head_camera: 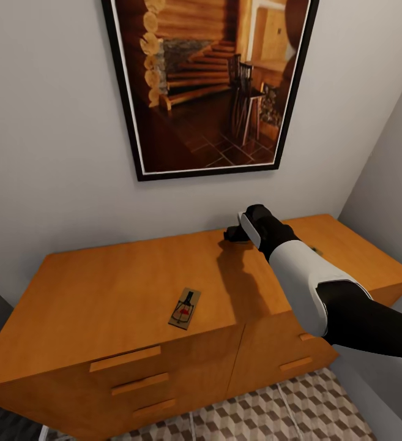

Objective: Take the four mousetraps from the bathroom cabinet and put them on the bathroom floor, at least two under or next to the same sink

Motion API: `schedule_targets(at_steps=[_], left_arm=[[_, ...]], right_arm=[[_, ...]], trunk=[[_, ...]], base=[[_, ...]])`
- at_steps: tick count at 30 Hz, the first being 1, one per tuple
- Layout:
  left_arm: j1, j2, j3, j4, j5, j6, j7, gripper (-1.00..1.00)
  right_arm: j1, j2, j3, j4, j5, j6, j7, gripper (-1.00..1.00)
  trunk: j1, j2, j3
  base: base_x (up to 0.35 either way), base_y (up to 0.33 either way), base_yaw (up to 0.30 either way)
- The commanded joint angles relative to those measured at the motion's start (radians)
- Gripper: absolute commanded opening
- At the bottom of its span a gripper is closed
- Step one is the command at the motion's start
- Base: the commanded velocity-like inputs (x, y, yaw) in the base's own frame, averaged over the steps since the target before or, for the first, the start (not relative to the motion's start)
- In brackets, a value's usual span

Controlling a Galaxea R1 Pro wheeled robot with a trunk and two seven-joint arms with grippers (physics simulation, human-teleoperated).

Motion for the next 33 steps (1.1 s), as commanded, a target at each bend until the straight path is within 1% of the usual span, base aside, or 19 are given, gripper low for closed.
schedule_targets(at_steps=[1,7,28,29,33], left_arm=[[-0.001,0.0,-0.007,0.002,0.0,-0.003,0.005,-1.0],[-0.001,-0.001,-0.007,0.002,0.0,-0.003,0.005,-1.0],[-0.001,0.0,-0.007,0.002,0.0,-0.003,0.005,-1.0],[-0.001,0.0,-0.007,0.002,0.0,-0.003,0.005,-1.0],[-0.001,0.0,-0.007,0.002,0.0,-0.003,0.005,-1.0]], right_arm=[[0.0,0.0,0.003,0.019,0.01,-0.004,-0.003,1.0],[0.0,0.0,0.003,0.038,0.01,-0.031,-0.004,1.0],[0.0,0.0,0.003,0.042,0.01,-0.035,-0.004,1.0],[0.0,0.0,0.003,0.042,0.01,-0.036,-0.004,-1.0],[0.0,0.0,0.003,0.043,0.01,-0.036,-0.004,-1.0]], trunk=[[0.0,0.0,-0.002],[0.0,0.0,-0.005],[0.0,0.0,-0.006],[0.0,0.0,-0.006],[0.0,0.0,-0.006]], base=[[0.0,0.0,0.0],[0.0,0.0,0.0],[0.0,0.0,0.0],[0.0,0.0,0.0],[0.0,0.0,0.0]])
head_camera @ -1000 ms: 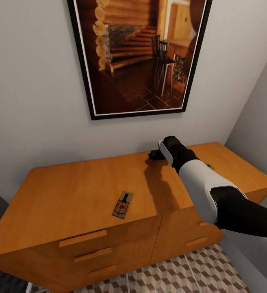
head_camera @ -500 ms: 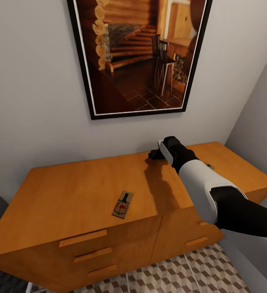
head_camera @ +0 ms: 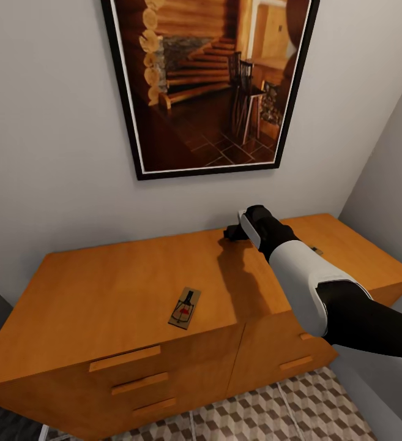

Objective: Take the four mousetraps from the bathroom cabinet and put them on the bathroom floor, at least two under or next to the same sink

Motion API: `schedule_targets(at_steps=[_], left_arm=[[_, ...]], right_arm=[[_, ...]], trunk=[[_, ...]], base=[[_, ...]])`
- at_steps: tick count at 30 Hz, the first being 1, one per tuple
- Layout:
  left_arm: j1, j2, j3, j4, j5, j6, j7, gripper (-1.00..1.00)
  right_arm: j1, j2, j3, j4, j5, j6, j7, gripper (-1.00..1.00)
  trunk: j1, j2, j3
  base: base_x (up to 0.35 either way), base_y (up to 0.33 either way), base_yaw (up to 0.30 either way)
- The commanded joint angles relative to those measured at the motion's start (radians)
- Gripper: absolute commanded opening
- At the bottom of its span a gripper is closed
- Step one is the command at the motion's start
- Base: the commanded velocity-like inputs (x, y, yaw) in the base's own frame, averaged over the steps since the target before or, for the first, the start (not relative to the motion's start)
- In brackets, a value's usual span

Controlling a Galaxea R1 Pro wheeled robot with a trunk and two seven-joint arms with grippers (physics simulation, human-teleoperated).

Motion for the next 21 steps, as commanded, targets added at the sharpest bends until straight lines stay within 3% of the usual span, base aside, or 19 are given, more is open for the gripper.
schedule_targets(at_steps=[1,21], left_arm=[[-0.001,-0.001,-0.008,0.002,0.0,-0.003,0.005,-1.0],[-0.001,-0.001,-0.007,0.002,0.0,-0.003,0.005,-1.0]], right_arm=[[0.0,0.0,0.004,0.038,-0.001,0.005,-0.004,-1.0],[0.0,0.0,0.004,0.038,-0.001,0.004,-0.004,-1.0]], trunk=[[0.0,0.0,-0.001],[0.0,0.0,-0.001]], base=[[0.0,0.0,0.0],[0.0,0.0,0.0]])
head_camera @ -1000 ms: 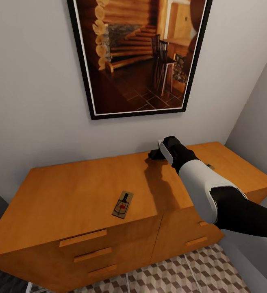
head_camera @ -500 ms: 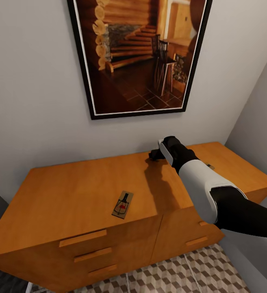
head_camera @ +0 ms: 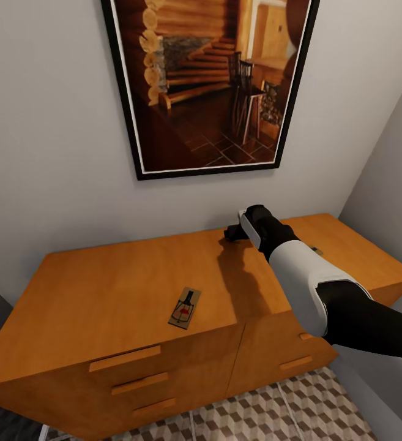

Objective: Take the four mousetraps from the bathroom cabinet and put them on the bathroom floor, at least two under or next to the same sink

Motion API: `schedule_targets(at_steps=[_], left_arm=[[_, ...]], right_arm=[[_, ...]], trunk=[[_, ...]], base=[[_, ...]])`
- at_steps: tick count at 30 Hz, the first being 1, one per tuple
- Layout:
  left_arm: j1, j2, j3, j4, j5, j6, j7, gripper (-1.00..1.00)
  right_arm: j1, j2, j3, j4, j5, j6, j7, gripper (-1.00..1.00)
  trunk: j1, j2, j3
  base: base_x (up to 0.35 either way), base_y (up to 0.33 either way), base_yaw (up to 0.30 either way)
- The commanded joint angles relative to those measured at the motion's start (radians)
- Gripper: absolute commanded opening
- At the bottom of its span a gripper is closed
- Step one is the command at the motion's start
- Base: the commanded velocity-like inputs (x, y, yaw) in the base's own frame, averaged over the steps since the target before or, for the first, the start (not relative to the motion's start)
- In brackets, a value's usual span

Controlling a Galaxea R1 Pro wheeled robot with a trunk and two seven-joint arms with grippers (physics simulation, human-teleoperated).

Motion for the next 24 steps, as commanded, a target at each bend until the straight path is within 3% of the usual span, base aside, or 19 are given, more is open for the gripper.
schedule_targets(at_steps=[1,24], left_arm=[[-0.001,-0.001,-0.007,0.002,0.0,-0.003,0.005,-1.0],[-0.001,0.0,-0.007,0.002,0.0,-0.003,0.005,-1.0]], right_arm=[[0.0,0.0,0.003,0.04,-0.016,0.003,-0.003,-1.0],[0.0,0.0,0.0,0.013,-0.013,0.006,-0.012,-1.0]], trunk=[[0.0,0.0,-0.001],[0.0,0.0,-0.001]], base=[[0.0,0.0,0.0],[0.0,0.0,0.0]])
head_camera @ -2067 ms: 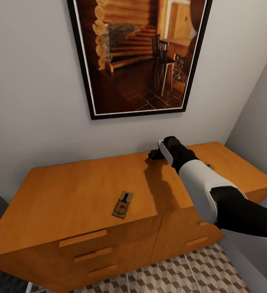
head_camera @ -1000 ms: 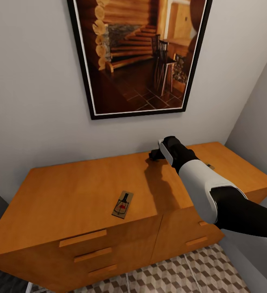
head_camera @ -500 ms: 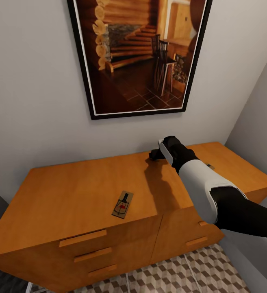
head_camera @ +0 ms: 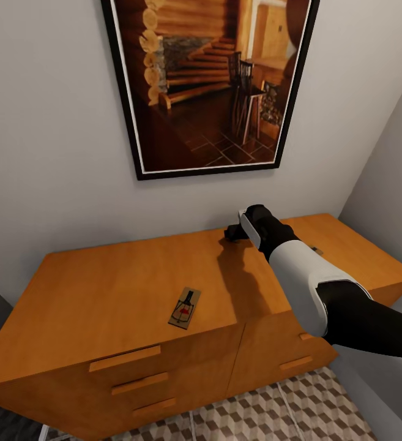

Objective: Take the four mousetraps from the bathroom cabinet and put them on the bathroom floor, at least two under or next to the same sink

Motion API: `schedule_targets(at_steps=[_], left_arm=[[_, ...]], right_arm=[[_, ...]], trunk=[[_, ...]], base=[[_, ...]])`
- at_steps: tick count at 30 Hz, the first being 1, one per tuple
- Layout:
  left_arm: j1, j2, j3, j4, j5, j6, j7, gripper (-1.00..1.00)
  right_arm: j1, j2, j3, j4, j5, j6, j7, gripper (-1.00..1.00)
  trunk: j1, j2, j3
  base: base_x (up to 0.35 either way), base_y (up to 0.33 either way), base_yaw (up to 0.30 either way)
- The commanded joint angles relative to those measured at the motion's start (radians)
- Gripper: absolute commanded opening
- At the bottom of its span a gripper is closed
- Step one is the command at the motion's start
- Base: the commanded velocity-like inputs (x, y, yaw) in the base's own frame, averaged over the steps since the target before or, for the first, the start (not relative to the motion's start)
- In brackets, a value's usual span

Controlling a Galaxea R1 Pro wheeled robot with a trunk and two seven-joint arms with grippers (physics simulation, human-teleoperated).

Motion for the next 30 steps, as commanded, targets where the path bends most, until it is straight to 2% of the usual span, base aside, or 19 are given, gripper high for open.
schedule_targets(at_steps=[1,6,14,24,30], left_arm=[[-0.001,0.0,-0.008,0.002,0.0,-0.003,0.005,-1.0],[0.0,0.0,-0.008,0.002,0.0,-0.003,0.005,-1.0],[0.001,0.0,-0.008,0.002,0.0,-0.003,0.005,-1.0],[0.001,0.0,-0.008,0.002,0.0,-0.003,0.005,-1.0],[0.001,-0.001,-0.007,0.002,0.0,-0.003,0.005,-1.0]], right_arm=[[0.0,0.0,0.001,0.003,0.0,0.006,-0.002,-1.0],[0.0,0.0,0.002,-0.056,0.0,0.016,-0.003,-1.0],[0.0,0.0,0.002,-0.083,0.001,0.024,-0.004,-1.0],[0.0,0.0,0.002,-0.179,0.001,0.105,-0.004,-1.0],[0.0,0.0,0.002,-0.195,0.001,0.13,-0.004,-1.0]], trunk=[[0.0,0.0,-0.001],[0.0,0.0,-0.001],[0.0,0.0,-0.001],[0.0,0.0,-0.001],[0.0,0.0,-0.001]], base=[[0.0,0.0,0.0],[0.0,0.0,0.0],[0.0,0.0,0.0],[0.0,0.0,0.0],[0.0,0.0,0.0]])
